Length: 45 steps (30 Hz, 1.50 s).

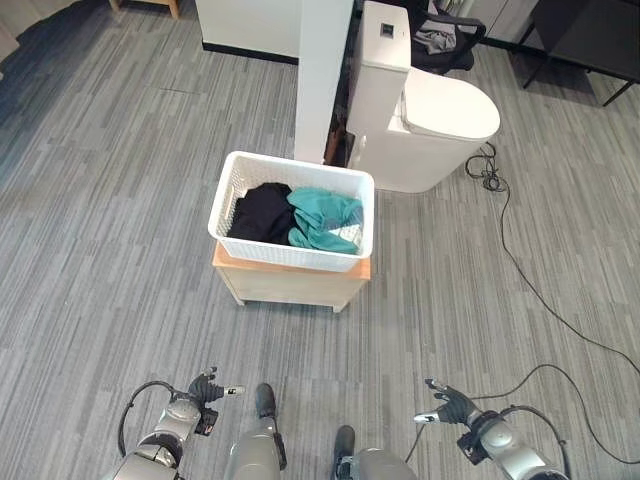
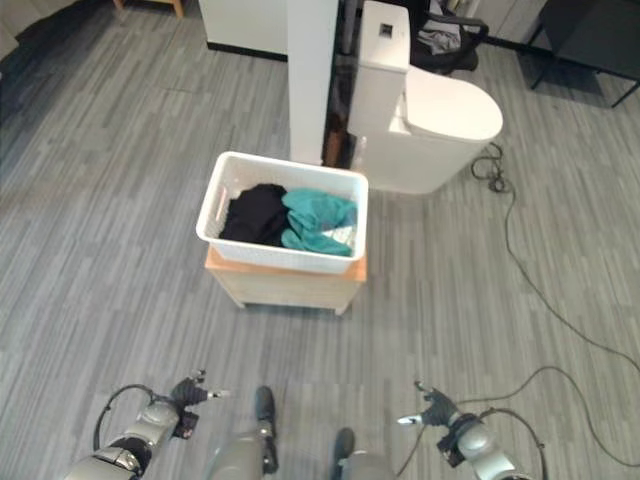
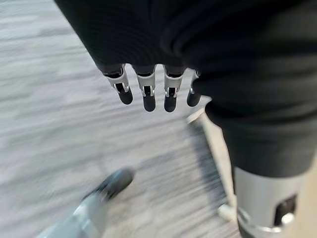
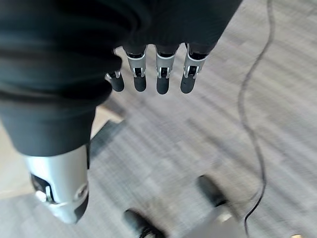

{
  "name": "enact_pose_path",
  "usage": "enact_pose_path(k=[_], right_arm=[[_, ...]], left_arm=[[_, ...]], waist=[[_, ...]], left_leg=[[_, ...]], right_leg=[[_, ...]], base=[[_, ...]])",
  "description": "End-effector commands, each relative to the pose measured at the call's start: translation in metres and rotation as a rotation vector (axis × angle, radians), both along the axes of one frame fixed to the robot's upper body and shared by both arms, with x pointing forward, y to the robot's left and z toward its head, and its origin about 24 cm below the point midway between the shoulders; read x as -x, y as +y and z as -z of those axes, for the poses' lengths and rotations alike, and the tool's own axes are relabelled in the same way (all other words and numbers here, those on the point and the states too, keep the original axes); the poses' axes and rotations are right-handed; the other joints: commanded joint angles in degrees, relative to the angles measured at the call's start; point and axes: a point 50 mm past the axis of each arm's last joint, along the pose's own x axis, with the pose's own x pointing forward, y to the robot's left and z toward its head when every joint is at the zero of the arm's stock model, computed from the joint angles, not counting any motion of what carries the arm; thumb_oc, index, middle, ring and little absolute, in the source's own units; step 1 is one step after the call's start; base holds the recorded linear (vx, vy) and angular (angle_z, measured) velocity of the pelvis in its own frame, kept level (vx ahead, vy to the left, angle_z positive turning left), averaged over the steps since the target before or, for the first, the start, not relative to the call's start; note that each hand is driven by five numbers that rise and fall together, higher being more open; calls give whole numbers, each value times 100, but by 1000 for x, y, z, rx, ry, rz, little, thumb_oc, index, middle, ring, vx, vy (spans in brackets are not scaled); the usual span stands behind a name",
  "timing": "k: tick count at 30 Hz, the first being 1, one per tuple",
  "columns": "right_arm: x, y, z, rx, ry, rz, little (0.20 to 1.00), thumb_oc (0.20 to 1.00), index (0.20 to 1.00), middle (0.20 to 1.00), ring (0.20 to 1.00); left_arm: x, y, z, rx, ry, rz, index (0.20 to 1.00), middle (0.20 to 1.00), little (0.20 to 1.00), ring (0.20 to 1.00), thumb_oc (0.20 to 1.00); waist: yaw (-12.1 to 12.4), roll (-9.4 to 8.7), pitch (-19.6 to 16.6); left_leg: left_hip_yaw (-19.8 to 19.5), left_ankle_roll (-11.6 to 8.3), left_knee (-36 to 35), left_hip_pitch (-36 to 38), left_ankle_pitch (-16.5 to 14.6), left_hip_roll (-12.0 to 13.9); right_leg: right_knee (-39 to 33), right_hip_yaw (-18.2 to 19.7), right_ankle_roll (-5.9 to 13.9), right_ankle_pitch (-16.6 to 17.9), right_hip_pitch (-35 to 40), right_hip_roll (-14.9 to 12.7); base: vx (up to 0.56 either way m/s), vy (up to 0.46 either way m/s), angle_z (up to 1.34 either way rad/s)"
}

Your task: Grab the laundry basket,head to the washer,open it,put in the laundry and shut it.

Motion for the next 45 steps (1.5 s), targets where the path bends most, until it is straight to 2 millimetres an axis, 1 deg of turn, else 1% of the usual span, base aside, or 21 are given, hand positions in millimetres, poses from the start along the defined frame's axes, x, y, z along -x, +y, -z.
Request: enact_pose_path(k=[1,4,5,6,7,8,9,11,12,13,14,16,23,24,26,29,32,34,35,40,45], right_arm=[[-13,-3,-13,8,-72,-21,1000,1000,1000,1000,1000],[-16,-3,-17,12,-92,-30,1000,1000,1000,1000,1000],[-19,-2,-21,7,-114,-32,1000,1000,1000,1000,1000],[-20,-2,-21,7,-117,-30,1000,1000,1000,1000,1000],[-20,-2,-22,8,-120,-28,1000,1000,1000,1000,1000],[-21,-1,-22,3,-129,-25,1000,1000,1000,1000,1000],[-20,4,-22,-6,-130,-43,1000,1000,1000,1000,1000],[-19,4,-22,-9,-132,-43,1000,1000,1000,1000,1000],[-20,6,-22,-3,-137,-54,1000,1000,1000,1000,1000],[-21,6,-22,12,-139,-71,1000,1000,1000,1000,1000],[-20,3,-23,45,-132,-94,1000,1000,1000,1000,1000],[-19,2,-22,52,-123,-98,1000,1000,1000,1000,1000],[-30,-16,-42,122,-192,-119,1000,1000,1000,1000,1000],[-34,-19,-53,140,-230,-135,1000,1000,1000,1000,1000],[-33,-27,-57,148,-244,-110,1000,1000,1000,1000,1000],[-36,-33,-64,165,-267,-92,1000,1000,1000,1000,1000],[-34,-40,-69,175,-285,-55,1000,1000,1000,1000,1000],[-34,-41,-71,171,-303,-47,1000,1000,1000,1000,1000],[-36,-40,-75,173,-321,-60,1000,1000,1000,1000,1000],[-42,-35,-85,154,-373,-68,1000,1000,1000,1000,1000],[-56,-28,-100,152,-459,-68,1000,1000,1000,1000,1000]], left_arm=[[5,13,-3,-69,4,34,1000,1000,1000,1000,1000],[7,13,-2,-85,14,64,1000,1000,1000,1000,1000],[13,16,0,-91,33,63,1000,1000,1000,1000,1000],[15,17,1,-94,43,65,1000,1000,1000,1000,1000],[15,15,2,-94,48,75,1000,1000,1000,1000,1000],[13,15,1,-102,47,84,1000,1000,1000,1000,1000],[13,18,0,-113,47,77,1000,1000,1000,1000,1000],[12,17,0,-117,47,79,1000,1000,1000,1000,1000],[9,17,-1,-122,44,79,1000,1000,1000,1000,1000],[10,15,0,-123,49,81,1000,1000,1000,1000,1000],[9,8,2,-121,54,114,1000,1000,1000,1000,1000],[9,5,3,-122,55,134,1000,1000,1000,1000,1000],[0,-1,-3,-133,17,197,1000,1000,1000,1000,1000],[-1,0,-4,-133,9,192,1000,1000,1000,1000,1000],[-6,-1,-7,-135,-11,193,1000,1000,1000,1000,1000],[-12,-4,-10,-132,-29,195,1000,1000,1000,1000,1000],[-14,-7,-11,-122,-42,198,1000,1000,1000,1000,1000],[-9,-7,-7,-125,-26,197,1000,1000,1000,1000,1000],[-5,-4,-5,-123,-15,189,1000,1000,1000,1000,1000],[4,-1,-2,-113,-8,163,1000,1000,1000,1000,1000],[2,6,-7,-132,-30,158,1000,1000,1000,1000,1000]], waist=[[133,-197,-144],[110,-174,-162],[116,-134,-127],[125,-97,-109],[82,-60,-111],[-47,-21,-96],[-107,1,-102],[-157,-6,-72],[-139,-40,-40],[-152,-54,-6],[-184,-25,7],[-181,-53,-34],[-121,16,-128],[-119,43,-71],[-65,76,53],[-32,88,121],[-44,112,76],[7,162,18],[50,191,-6],[20,248,-45],[94,207,-61]], left_leg=[[-120,-350,1183,-677,-514,163],[-78,-248,1052,-539,-560,26],[39,-197,864,-347,-567,1],[83,-178,720,-249,-544,-13],[52,-157,613,-184,-526,-53],[-3,-130,394,-71,-448,-94],[55,-132,66,92,-332,-98],[-3,-172,-111,231,-302,-128],[6,-208,-173,330,-315,-153],[5,-270,-132,480,-392,-139],[-95,-317,28,517,-504,-132],[-97,-336,94,509,-509,-144],[-201,-625,834,363,-422,169],[-245,-732,1372,226,-327,318],[-378,-870,2100,-81,-74,406],[-628,-894,2302,-446,126,354],[-672,-784,1221,-547,-22,358],[-973,-871,397,-695,393,434],[-1231,-894,297,-676,447,443],[-1103,-813,-99,-294,339,284],[-717,-652,-243,-101,212,167]], right_leg=[[-244,200,455,919,-8,-555],[-59,144,454,1219,-115,-718],[233,-143,457,1452,-275,-841],[397,-287,452,1398,-341,-802],[516,-179,450,1314,-417,-629],[737,121,381,1070,-687,-193],[645,-9,274,640,-984,192],[417,-27,197,453,-1191,419],[137,-204,182,517,-1341,417],[-389,-449,219,674,-1213,323],[-464,-256,234,734,-1265,281],[-581,-280,238,791,-1180,264],[-883,-344,-23,666,-733,551],[-915,-370,-122,568,-602,649],[-957,-380,-235,496,-443,719],[-1083,-442,-298,403,-300,730],[-1208,-442,-161,406,-228,607],[-1227,-380,-80,378,-198,565],[-1189,-283,-39,329,-147,485],[-1120,12,92,442,-257,304],[-1202,321,282,663,-380,86]], base=[[102,224,-9],[93,242,4],[60,217,1],[97,280,-17],[99,228,-34],[141,259,-21],[143,210,0],[132,52,5],[199,-87,-3],[289,-155,0],[276,-172,5],[158,-127,21],[115,-179,22],[82,-162,2],[72,-183,2],[66,-59,-15],[135,94,1],[206,200,1],[192,169,-9],[106,234,-41],[32,216,-54]])
